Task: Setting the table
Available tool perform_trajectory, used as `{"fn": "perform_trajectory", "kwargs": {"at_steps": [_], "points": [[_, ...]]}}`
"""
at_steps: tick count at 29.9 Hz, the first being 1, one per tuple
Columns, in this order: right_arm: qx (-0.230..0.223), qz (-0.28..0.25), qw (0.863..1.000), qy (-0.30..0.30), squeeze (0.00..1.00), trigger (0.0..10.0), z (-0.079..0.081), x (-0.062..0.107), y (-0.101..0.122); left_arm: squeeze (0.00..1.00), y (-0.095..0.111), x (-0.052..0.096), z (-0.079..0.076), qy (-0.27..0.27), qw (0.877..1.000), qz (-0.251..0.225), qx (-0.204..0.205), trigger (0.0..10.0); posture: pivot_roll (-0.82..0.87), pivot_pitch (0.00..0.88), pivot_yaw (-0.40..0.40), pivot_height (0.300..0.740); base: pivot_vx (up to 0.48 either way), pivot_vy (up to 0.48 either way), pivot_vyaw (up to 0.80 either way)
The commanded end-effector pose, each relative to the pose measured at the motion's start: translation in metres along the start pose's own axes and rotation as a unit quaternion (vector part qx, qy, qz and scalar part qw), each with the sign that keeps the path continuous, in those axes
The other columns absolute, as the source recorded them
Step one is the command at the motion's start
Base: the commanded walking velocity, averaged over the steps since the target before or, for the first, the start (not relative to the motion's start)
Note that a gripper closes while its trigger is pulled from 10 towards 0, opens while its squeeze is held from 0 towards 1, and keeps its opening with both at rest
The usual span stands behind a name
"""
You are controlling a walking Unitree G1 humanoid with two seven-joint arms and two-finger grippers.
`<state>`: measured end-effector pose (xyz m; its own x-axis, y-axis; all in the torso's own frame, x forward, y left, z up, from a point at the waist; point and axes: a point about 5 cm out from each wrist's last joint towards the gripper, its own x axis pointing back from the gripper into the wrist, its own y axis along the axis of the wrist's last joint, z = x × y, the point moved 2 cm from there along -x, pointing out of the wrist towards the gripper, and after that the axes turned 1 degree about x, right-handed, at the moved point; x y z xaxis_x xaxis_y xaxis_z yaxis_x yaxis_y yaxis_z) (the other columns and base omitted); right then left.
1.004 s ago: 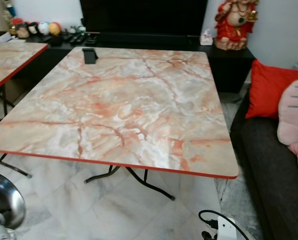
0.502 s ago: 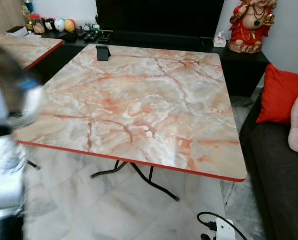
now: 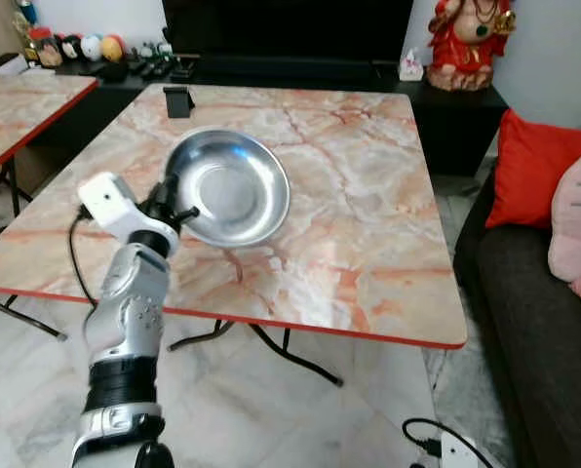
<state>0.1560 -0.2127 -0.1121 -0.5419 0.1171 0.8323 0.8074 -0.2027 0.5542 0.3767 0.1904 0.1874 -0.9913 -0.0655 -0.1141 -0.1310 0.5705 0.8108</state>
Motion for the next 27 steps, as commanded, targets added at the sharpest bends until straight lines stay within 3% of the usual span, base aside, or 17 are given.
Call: {"fn": "perform_trajectory", "kwargs": {"at_steps": [1,5,10,14,17,27], "points": [[-0.014,0.0,1.0,-0.009,0.0,10.0,-0.004,0.001,-0.002,0.0,0.002,-0.004,-0.002,-0.006,1.0,-0.01,0.026,10.0,-0.01,0.0,0.021,0.74,0.0,0.0,0.0],[-0.015,-0.005,1.0,-0.007,0.0,10.0,-0.003,0.0,0.001,0.0,-0.02,-0.007,0.02,0.048,0.996,0.025,0.069,10.0,-0.01,0.0,0.015,0.74,0.0,0.0,0.0],[-0.018,-0.01,1.0,-0.007,0.0,10.0,-0.002,0.0,0.003,0.0,-0.03,-0.008,0.02,0.038,0.997,0.038,0.061,10.0,-0.01,0.0,0.015,0.74,0.0,0.0,0.0],[-0.017,-0.011,1.0,-0.007,0.0,10.0,-0.001,0.0,0.004,0.0,-0.036,-0.007,0.027,0.06,0.996,0.044,0.049,10.0,-0.01,0.0,0.012,0.74,0.0,0.0,0.0],[-0.018,-0.016,1.0,-0.009,0.0,10.0,-0.001,-0.001,0.007,0.0,-0.048,-0.004,0.038,0.079,0.993,0.06,0.059,10.0,-0.02,0.0,0.011,0.74,0.0,0.0,0.0],[-0.017,-0.018,1.0,-0.007,0.0,10.0,-0.001,-0.001,0.007,0.0,-0.061,0.002,0.049,0.106,0.989,0.078,0.071,10.0,-0.02,0.0,0.01,0.74,0.0,0.0,0.0]]}}
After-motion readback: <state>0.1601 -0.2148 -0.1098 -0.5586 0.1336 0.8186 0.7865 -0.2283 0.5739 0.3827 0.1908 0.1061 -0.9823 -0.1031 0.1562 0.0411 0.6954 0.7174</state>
